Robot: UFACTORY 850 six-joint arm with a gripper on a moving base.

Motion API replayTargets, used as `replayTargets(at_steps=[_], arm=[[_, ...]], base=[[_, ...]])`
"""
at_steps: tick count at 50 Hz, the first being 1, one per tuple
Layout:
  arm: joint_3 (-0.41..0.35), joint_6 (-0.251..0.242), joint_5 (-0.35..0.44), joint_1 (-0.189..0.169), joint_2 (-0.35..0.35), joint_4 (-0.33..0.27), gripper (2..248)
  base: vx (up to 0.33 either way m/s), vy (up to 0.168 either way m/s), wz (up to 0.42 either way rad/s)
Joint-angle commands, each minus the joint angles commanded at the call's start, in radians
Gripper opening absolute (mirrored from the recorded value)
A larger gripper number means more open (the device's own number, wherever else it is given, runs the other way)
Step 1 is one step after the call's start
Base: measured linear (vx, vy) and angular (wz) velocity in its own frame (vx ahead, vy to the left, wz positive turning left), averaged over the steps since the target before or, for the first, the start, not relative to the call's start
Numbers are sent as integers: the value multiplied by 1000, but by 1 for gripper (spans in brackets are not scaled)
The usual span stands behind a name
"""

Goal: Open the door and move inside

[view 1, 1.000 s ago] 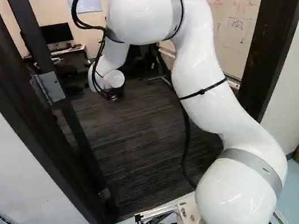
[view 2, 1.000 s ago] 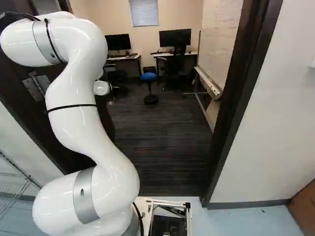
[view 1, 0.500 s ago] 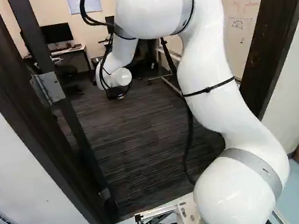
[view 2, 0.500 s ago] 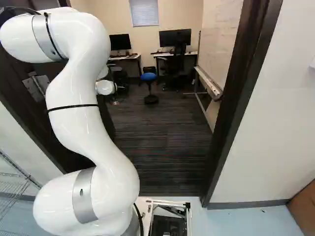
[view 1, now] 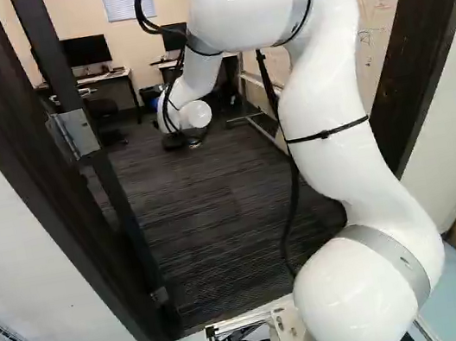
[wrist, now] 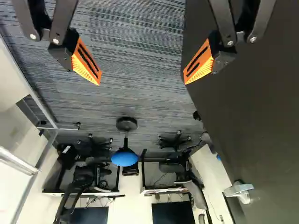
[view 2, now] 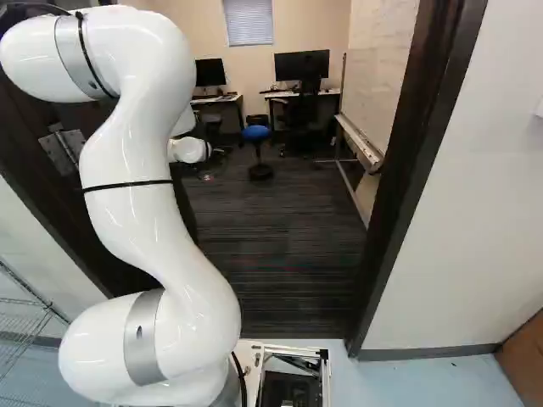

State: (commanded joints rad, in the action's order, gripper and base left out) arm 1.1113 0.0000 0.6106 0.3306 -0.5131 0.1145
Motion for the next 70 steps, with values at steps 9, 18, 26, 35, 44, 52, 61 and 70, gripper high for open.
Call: replayTargets(at_steps=[9, 18, 26, 35, 44, 52, 61, 70], arm=[[-15, 0, 0, -21, 12, 10, 247], [-30, 0, 0, -43, 23, 21, 247], [-41, 0, 0, -63, 32, 25, 247], [-53, 0, 0, -86, 41, 25, 247], [-64, 0, 0, -108, 50, 25, 247], [-71, 0, 0, -126, 55, 25, 247], [-76, 0, 1, -127, 59, 24, 247], [-89, 0, 5, -130, 69, 22, 247]], base=[[0, 0, 0], [0, 0, 0], [0, 0, 0], [0, 0, 0], [0, 0, 0], [0, 0, 0], [0, 0, 0], [0, 0, 0]])
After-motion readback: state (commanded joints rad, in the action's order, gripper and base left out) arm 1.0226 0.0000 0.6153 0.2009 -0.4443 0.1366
